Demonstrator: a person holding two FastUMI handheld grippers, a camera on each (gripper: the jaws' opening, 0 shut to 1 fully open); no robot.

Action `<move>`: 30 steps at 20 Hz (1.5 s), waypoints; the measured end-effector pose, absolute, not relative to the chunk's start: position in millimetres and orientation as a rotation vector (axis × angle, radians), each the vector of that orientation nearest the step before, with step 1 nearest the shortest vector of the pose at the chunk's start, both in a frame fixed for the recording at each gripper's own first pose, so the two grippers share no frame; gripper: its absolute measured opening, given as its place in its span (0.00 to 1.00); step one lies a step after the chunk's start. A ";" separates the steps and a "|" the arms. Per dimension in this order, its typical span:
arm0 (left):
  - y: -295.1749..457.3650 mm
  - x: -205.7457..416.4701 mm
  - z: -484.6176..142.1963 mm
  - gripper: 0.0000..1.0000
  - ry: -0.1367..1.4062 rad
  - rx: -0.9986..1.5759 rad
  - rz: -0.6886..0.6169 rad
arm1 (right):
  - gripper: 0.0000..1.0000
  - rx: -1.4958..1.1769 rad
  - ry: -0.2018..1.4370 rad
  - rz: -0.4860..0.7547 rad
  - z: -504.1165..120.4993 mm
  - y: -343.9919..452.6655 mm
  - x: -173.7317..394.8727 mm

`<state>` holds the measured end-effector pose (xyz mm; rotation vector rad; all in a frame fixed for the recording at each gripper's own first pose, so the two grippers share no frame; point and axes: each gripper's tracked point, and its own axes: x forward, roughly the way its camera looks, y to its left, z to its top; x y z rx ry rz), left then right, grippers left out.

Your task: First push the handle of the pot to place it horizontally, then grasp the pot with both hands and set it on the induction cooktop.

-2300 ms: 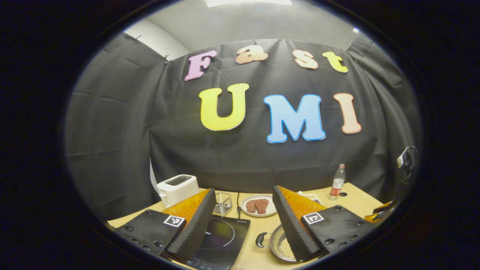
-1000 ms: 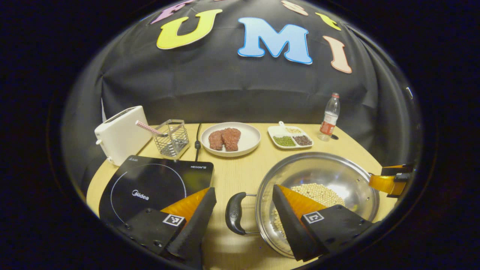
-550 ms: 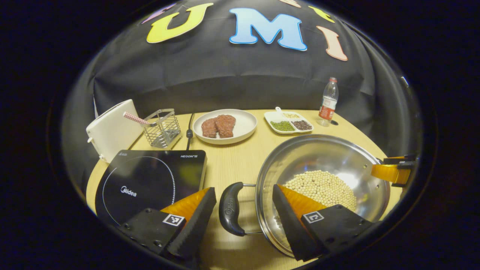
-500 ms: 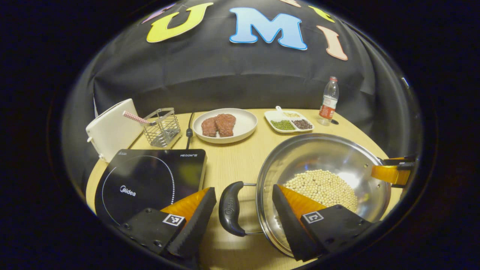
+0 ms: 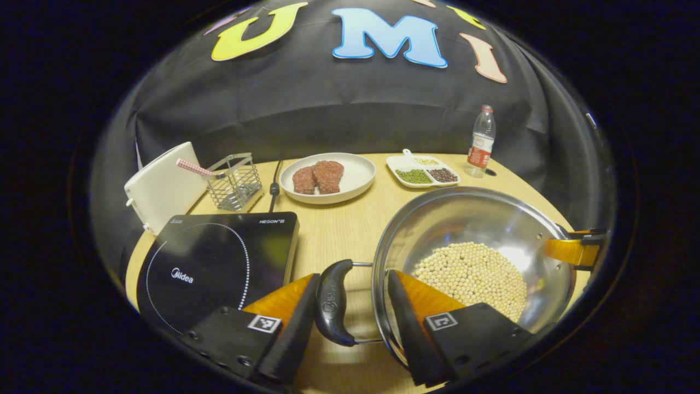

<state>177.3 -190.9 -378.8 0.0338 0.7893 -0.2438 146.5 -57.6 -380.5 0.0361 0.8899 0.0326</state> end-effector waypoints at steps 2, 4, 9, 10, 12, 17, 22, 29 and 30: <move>-189.7 176.8 -380.2 0.77 0.789 0.038 -0.243 | 0.62 0.014 0.878 0.037 -378.4 -56.3 147.9; -190.0 176.2 -377.0 0.75 0.787 0.038 -0.239 | 0.59 0.011 0.879 0.036 -379.3 -56.3 146.8; -192.7 169.4 -377.7 0.68 0.805 0.023 -0.222 | 0.53 -0.020 0.879 0.043 -372.6 -61.8 142.8; -193.6 168.5 -374.7 0.72 0.796 0.021 -0.220 | 0.53 -0.019 0.872 0.045 -369.0 -64.5 141.3; -198.2 159.0 -359.2 0.68 0.781 0.027 -0.217 | 0.53 -0.024 0.864 0.054 -360.3 -69.6 138.4; -207.6 136.9 -324.5 0.72 0.761 0.013 -0.181 | 0.53 -0.035 0.834 0.086 -332.9 -84.4 131.7; -206.0 112.1 -297.6 0.72 0.738 0.006 -0.119 | 0.53 -0.040 0.812 0.137 -314.9 -90.0 120.1; -186.7 99.9 -281.1 0.75 0.721 -0.005 -0.114 | 0.53 -0.045 0.800 0.137 -294.9 -75.7 106.2; -181.6 100.3 -279.6 0.74 0.719 -0.007 -0.121 | 0.53 -0.047 0.796 0.130 -292.8 -71.5 104.3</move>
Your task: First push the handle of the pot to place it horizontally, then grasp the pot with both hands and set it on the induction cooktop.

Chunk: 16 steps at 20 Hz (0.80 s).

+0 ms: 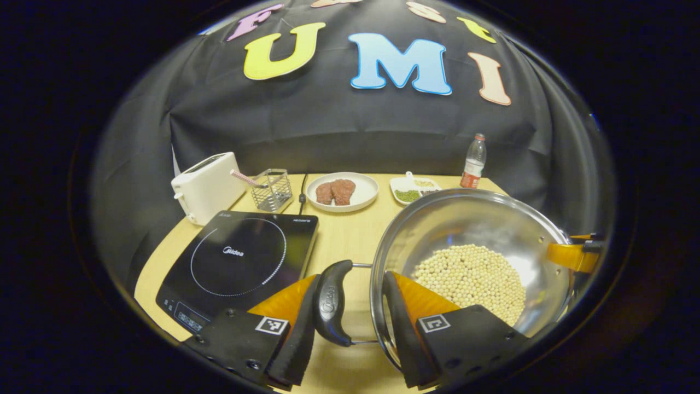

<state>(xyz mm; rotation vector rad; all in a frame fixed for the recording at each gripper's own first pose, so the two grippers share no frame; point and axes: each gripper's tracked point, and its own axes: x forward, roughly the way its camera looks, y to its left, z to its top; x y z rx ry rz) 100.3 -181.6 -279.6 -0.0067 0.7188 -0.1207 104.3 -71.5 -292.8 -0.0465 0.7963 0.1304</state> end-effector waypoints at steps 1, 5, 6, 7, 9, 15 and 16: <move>-175.5 102.0 -278.6 0.73 0.715 -0.012 -0.128 | 0.53 -0.049 0.788 0.123 -289.6 -66.5 102.8; -148.2 110.5 -272.0 0.72 0.700 -0.010 -0.151 | 0.53 -0.042 0.780 0.095 -279.9 -38.9 95.5; -140.5 113.6 -271.0 0.68 0.700 -0.006 -0.157 | 0.53 -0.039 0.780 0.089 -279.3 -31.4 94.3; -131.5 115.9 -270.7 0.72 0.697 -0.005 -0.160 | 0.53 -0.035 0.783 0.085 -279.1 -23.6 92.9; -114.6 122.9 -269.1 0.68 0.690 0.002 -0.166 | 0.53 -0.026 0.780 0.081 -277.2 -5.5 93.2; -65.1 140.5 -272.9 0.72 0.689 0.020 -0.170 | 0.53 -0.002 0.791 0.075 -281.6 43.9 93.7; -57.8 144.0 -273.1 0.72 0.688 0.023 -0.171 | 0.53 0.002 0.792 0.073 -283.2 51.5 94.4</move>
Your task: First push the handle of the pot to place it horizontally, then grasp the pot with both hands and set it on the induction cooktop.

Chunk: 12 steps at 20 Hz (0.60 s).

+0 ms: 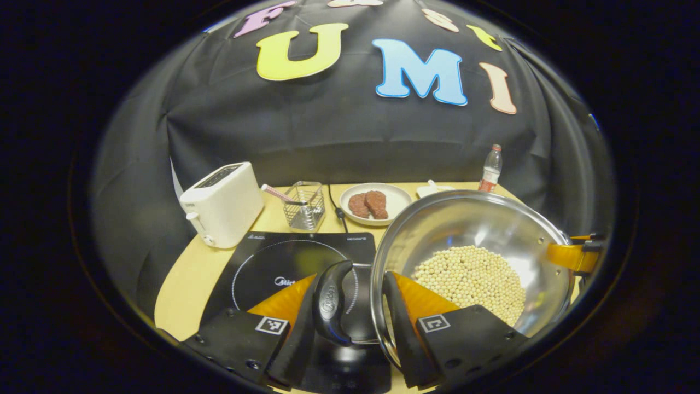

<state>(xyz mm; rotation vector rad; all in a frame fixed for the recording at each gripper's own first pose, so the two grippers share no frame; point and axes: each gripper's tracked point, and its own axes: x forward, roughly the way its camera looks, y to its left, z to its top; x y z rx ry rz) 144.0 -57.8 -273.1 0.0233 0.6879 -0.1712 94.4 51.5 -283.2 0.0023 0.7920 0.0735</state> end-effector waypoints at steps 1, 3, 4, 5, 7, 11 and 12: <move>-50.1 146.2 -274.9 0.68 0.687 0.027 -0.171 | 0.53 0.006 0.795 0.073 -284.1 59.0 95.5; -36.3 153.8 -277.5 0.72 0.687 0.033 -0.173 | 0.53 0.018 0.801 0.070 -287.2 73.1 96.7; -29.8 157.6 -279.6 0.72 0.688 0.033 -0.175 | 0.53 0.022 0.804 0.067 -289.0 79.9 97.1; -22.7 160.3 -280.4 0.72 0.692 0.034 -0.176 | 0.53 0.026 0.808 0.064 -290.8 87.3 97.8; -11.0 167.1 -283.4 0.69 0.692 0.037 -0.181 | 0.53 0.036 0.814 0.055 -294.1 100.3 99.4; 11.1 178.8 -287.9 0.72 0.693 0.044 -0.191 | 0.53 0.055 0.826 0.037 -300.1 123.3 99.1; 15.7 181.6 -290.1 0.72 0.694 0.042 -0.192 | 0.53 0.058 0.831 0.035 -302.3 129.1 99.4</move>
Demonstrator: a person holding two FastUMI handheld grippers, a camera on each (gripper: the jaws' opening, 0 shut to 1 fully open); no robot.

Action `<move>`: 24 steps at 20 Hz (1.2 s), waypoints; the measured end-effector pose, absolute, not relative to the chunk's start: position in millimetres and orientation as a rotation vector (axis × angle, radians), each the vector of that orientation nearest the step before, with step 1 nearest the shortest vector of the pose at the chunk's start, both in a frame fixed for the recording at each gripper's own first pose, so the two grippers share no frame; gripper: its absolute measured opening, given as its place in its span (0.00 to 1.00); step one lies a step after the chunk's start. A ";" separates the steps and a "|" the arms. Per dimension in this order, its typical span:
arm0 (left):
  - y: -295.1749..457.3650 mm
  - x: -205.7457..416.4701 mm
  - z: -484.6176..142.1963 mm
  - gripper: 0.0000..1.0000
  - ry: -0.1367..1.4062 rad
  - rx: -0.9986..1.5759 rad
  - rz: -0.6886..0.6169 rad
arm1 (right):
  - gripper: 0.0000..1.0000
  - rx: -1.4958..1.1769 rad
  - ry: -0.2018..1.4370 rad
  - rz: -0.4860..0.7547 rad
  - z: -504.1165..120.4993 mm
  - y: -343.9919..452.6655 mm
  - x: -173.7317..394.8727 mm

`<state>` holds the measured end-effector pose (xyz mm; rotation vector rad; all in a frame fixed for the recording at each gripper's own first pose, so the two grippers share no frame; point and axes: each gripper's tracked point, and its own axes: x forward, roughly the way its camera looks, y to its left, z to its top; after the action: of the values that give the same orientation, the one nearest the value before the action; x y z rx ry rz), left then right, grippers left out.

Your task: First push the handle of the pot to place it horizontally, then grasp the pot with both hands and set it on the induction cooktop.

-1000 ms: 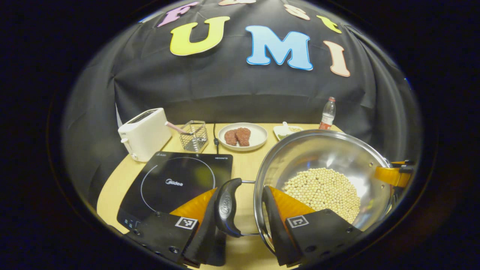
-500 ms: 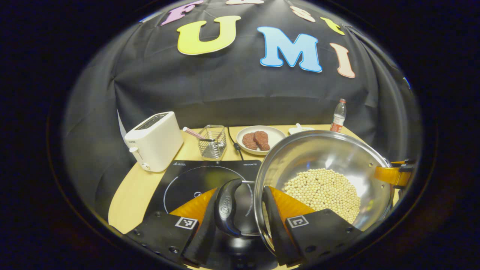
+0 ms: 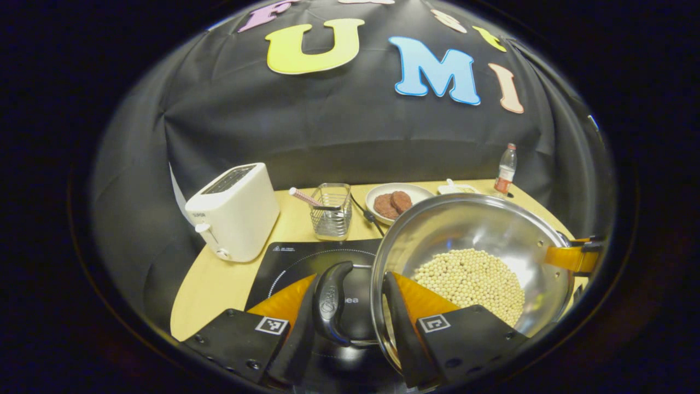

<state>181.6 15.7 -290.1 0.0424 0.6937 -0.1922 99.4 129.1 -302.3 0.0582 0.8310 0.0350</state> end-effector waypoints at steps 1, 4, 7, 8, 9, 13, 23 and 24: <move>20.5 183.6 -293.2 0.75 0.695 0.042 -0.194 | 0.53 0.059 0.834 0.032 -303.7 133.8 99.4; 37.0 189.2 -300.7 0.68 0.706 0.040 -0.192 | 0.53 0.034 0.838 0.033 -308.1 149.3 101.6; 56.8 192.4 -304.3 0.72 0.711 0.023 -0.178 | 0.53 0.018 0.832 0.044 -306.2 167.9 106.2; 63.1 194.1 -305.1 0.68 0.714 0.020 -0.174 | 0.53 0.012 0.831 0.048 -306.4 173.6 107.8; 70.3 193.8 -305.6 0.68 0.715 0.018 -0.169 | 0.53 0.005 0.831 0.054 -306.9 179.7 109.1; 96.1 195.5 -311.2 0.72 0.725 0.007 -0.141 | 0.53 -0.009 0.836 0.076 -307.4 203.1 111.3; 146.4 206.4 -313.5 0.68 0.739 0.014 -0.102 | 0.53 -0.017 0.836 0.116 -314.4 257.1 123.2; 150.1 207.8 -314.7 0.72 0.741 0.013 -0.102 | 0.53 -0.023 0.835 0.117 -314.3 259.9 122.5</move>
<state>207.8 150.1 -314.7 0.0133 0.7414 -0.1019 122.5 259.9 -314.3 -0.0226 0.8351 0.1167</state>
